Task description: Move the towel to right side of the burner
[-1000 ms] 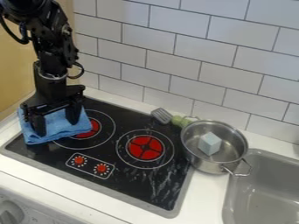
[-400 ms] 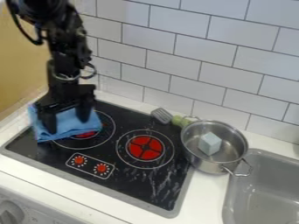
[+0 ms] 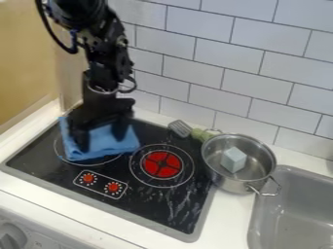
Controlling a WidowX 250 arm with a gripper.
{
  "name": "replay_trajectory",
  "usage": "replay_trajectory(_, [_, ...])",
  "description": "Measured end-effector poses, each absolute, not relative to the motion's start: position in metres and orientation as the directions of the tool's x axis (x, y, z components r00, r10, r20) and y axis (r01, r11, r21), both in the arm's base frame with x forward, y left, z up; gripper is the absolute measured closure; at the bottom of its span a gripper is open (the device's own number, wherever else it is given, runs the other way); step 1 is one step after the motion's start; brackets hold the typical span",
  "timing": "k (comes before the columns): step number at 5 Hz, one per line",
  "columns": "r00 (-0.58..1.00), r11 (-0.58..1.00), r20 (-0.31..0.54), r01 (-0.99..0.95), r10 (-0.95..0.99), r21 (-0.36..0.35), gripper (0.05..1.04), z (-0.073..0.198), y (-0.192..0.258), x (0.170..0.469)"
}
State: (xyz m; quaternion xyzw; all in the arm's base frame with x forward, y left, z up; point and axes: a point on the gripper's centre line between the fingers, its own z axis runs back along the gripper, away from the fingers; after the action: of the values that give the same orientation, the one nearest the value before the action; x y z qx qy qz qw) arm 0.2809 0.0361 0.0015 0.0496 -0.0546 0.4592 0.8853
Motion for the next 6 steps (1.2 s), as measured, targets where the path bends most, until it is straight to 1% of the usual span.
replay_trajectory(3, [0.647,0.65,0.141,-0.759,0.749,0.033,0.083,0.005,-0.013,0.273])
replay_trajectory(5, [0.683,0.685,0.134,-0.728,0.718,0.038,0.083,0.006,-0.038,0.268])
replay_trajectory(6, [0.703,0.705,0.132,-0.708,0.699,0.039,0.083,0.012,-0.051,0.261])
